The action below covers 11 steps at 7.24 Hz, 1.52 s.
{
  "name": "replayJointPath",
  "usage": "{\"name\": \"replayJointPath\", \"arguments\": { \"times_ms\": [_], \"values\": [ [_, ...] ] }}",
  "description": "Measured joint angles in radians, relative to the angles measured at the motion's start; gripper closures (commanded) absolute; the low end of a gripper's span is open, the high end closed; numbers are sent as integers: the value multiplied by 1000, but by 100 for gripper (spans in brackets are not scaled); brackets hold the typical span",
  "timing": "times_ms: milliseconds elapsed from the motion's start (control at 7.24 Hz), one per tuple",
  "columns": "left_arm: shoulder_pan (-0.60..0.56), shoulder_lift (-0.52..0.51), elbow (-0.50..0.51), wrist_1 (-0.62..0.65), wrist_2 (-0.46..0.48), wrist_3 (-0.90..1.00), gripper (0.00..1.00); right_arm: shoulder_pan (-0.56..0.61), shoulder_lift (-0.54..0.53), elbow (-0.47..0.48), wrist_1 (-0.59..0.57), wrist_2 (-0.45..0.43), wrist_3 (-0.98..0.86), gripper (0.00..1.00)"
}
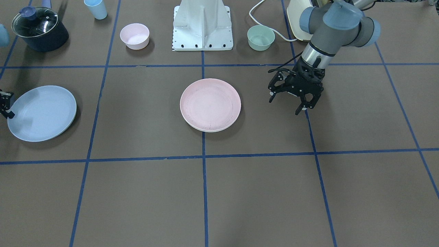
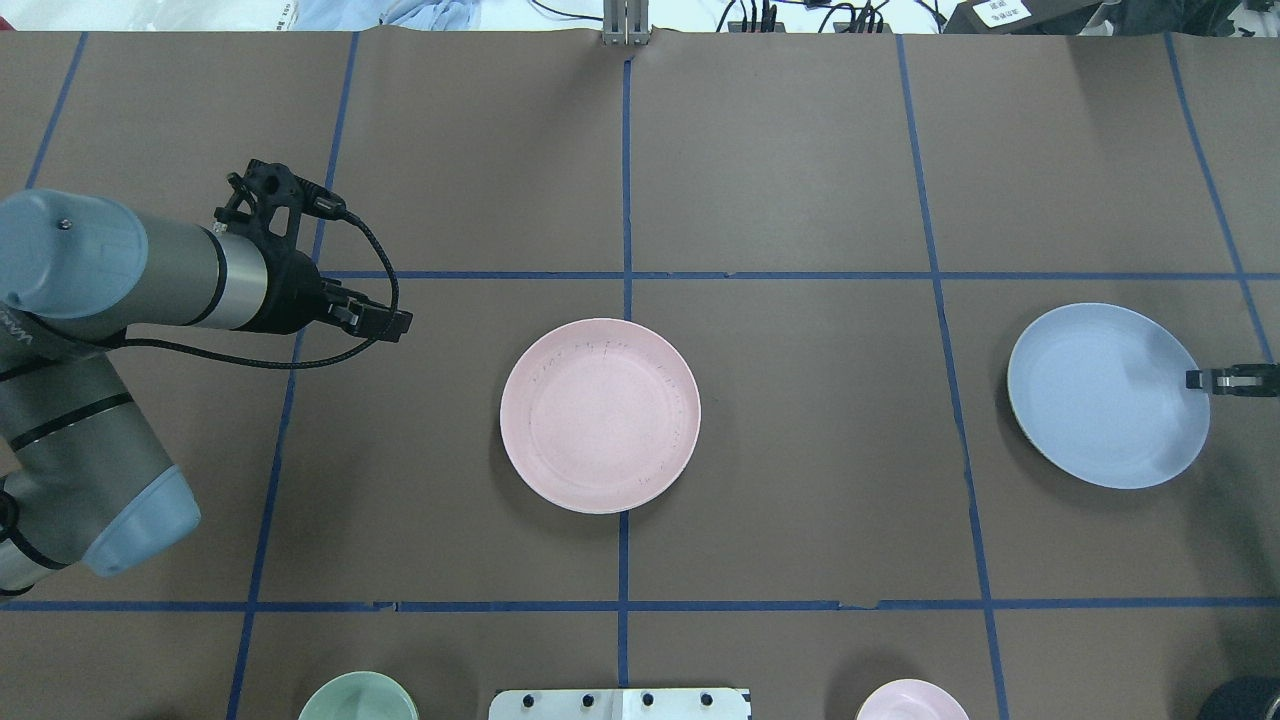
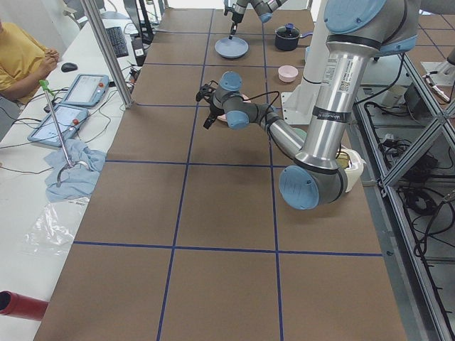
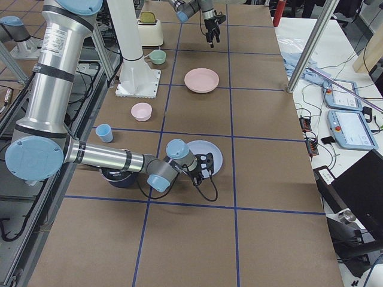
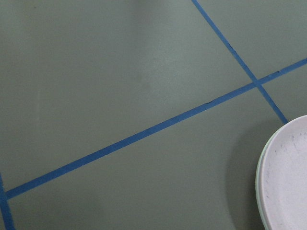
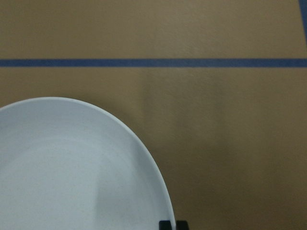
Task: Stack three plates with pink and blue
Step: 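Carry the light blue plate over the pink plate with the right gripper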
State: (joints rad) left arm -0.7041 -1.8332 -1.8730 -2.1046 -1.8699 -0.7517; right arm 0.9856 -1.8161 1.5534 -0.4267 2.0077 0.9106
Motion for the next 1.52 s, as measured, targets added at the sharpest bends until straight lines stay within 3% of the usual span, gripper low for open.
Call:
{"name": "replayJointPath", "arguments": {
  "times_ms": [276,691,967,1243,1520],
  "values": [
    [0,1,0,0,0,0,0,1,54,109,-16,41,83,100],
    [-11,4,-2,7,-5,6,0,-94,287,178,-63,36,319,100],
    [-91,35,-10,48,-39,124,0,-276,397,225,-182,-108,428,100],
    [-176,83,-15,66,-68,265,0,-443,500,311,-447,-283,469,100],
    [-193,94,-15,66,-75,288,0,-541,604,324,-647,-389,491,100]
  ]
}}
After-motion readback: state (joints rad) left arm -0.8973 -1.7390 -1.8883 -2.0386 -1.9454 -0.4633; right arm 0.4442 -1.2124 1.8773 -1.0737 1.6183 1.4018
